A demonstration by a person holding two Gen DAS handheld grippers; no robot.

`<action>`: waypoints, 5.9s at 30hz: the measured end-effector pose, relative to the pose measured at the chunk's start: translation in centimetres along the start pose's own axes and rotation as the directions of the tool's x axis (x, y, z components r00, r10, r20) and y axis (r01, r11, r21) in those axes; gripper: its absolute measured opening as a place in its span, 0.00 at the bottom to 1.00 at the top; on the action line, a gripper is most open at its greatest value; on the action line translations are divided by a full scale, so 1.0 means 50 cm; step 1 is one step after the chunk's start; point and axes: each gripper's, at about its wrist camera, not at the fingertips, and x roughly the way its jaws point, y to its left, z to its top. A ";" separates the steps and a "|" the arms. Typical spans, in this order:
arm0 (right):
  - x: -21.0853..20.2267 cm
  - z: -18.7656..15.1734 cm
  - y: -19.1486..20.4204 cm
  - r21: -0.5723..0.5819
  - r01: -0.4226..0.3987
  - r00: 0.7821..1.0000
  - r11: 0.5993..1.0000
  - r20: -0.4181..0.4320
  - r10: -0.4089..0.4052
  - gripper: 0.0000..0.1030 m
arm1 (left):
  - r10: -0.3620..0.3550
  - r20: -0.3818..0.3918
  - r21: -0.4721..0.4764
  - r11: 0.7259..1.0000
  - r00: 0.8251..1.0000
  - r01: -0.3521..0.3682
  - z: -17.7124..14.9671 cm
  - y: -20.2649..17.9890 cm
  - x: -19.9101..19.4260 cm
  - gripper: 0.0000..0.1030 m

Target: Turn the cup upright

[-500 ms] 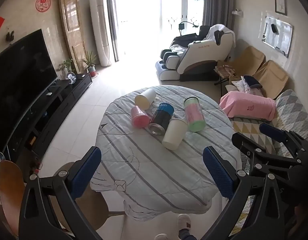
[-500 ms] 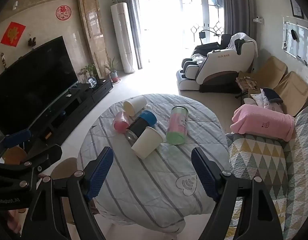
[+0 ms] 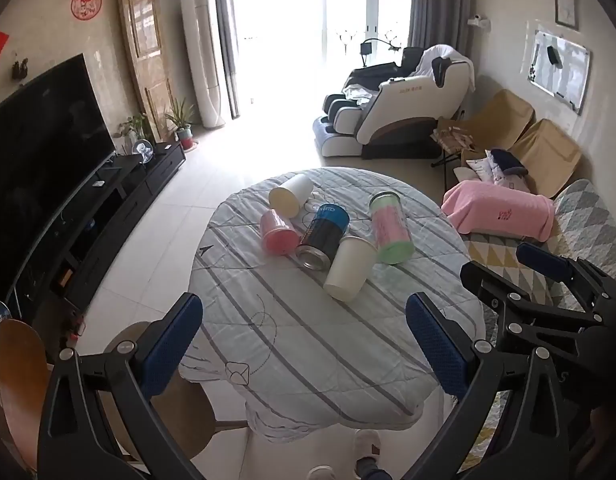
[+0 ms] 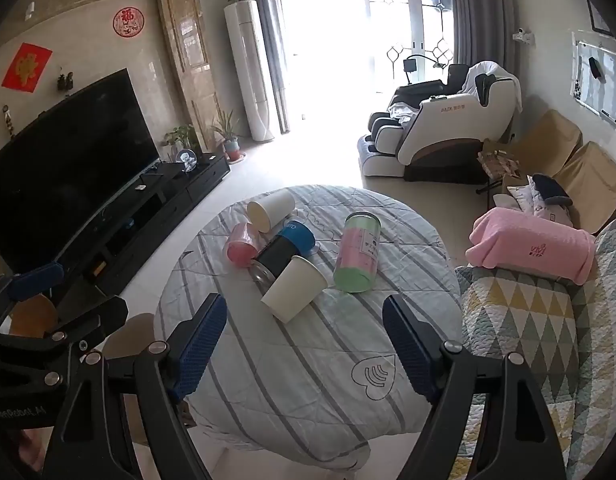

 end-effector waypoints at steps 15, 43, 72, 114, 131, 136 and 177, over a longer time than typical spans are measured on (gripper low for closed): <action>0.022 -0.003 0.006 0.014 -0.004 1.000 1.000 -0.029 0.005 0.79 | -0.002 -0.022 -0.015 1.000 1.000 0.001 0.009 0.016 0.033 1.00; 0.043 0.027 0.069 0.002 0.005 1.000 1.000 -0.022 -0.005 0.79 | -0.027 0.010 -0.024 0.999 1.000 0.027 0.036 0.090 0.009 1.00; 0.213 0.113 0.024 0.123 -0.050 0.986 0.991 -0.151 0.069 0.79 | -0.023 -0.062 -0.023 0.999 0.998 0.022 0.123 0.101 0.166 1.00; 0.690 0.158 0.000 0.537 0.071 0.854 0.840 -0.468 0.227 0.67 | -0.067 -0.274 0.131 0.986 0.960 0.106 0.221 0.277 0.459 1.00; 0.476 0.060 0.074 0.615 -0.026 0.808 0.788 -0.451 0.380 0.66 | -0.125 -0.304 0.189 0.964 0.944 0.189 0.176 0.289 0.417 1.00; 0.494 0.014 0.102 0.584 -0.008 0.779 0.812 -0.505 0.372 0.66 | -0.146 -0.328 0.210 0.952 0.933 0.223 0.153 0.276 0.428 1.00; 0.223 -0.115 -0.008 0.296 -0.156 0.933 0.942 -0.268 0.239 0.77 | -0.220 -0.305 0.134 0.953 0.926 0.271 -0.143 0.163 0.230 1.00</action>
